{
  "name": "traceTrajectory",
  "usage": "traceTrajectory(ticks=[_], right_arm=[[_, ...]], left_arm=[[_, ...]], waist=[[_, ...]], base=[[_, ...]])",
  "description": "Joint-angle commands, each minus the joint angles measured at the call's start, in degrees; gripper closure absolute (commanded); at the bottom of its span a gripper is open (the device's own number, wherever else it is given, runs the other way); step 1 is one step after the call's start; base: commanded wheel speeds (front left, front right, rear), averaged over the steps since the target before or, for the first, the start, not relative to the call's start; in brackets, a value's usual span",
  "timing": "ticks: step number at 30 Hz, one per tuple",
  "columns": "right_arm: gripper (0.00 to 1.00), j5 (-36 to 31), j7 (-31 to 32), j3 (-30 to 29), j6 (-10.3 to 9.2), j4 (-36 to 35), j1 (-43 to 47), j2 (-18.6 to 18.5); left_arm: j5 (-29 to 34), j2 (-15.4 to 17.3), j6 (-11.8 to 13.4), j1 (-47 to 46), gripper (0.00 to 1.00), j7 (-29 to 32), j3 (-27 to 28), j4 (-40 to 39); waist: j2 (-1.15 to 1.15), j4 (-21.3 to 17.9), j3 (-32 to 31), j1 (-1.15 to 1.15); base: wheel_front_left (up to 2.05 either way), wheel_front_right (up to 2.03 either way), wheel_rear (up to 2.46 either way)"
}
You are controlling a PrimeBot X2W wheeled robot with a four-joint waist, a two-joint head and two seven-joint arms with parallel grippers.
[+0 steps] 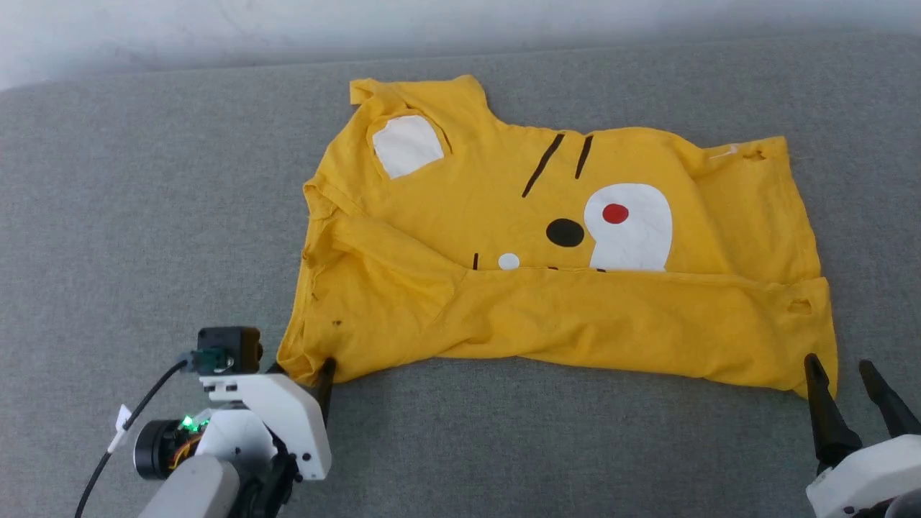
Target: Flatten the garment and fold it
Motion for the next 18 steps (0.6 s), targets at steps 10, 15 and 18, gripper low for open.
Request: traceTrajectory(ticks=[10, 15, 18], right_arm=[[0.0, 0.89, 3.41, 1.52, -0.04, -1.25, -4.78, -4.45], [0.0, 1.66, 10.53, -2.11, -0.04, -0.46, -6.61, -6.01], [0.0, 1.55, 15.35, -4.03, -0.04, 1.22, -6.86, -5.94]], left_arm=[[-1.98, -1.29, -1.65, -1.65, 1.0, -0.66, 0.07, 3.09], [-2.18, -1.13, 0.07, 0.52, 1.0, -3.19, 1.89, -0.07], [-2.24, -1.4, 0.76, 1.53, 1.0, -3.77, 2.07, -1.92]], waist=[[-0.01, -0.15, 1.54, 0.0], [-0.01, -0.42, 1.51, 0.0], [-0.01, -0.1, 1.96, 0.0]], base=[[0.0, 0.0, 0.0], [0.0, 0.0, 0.0], [0.0, 0.0, 0.0]])
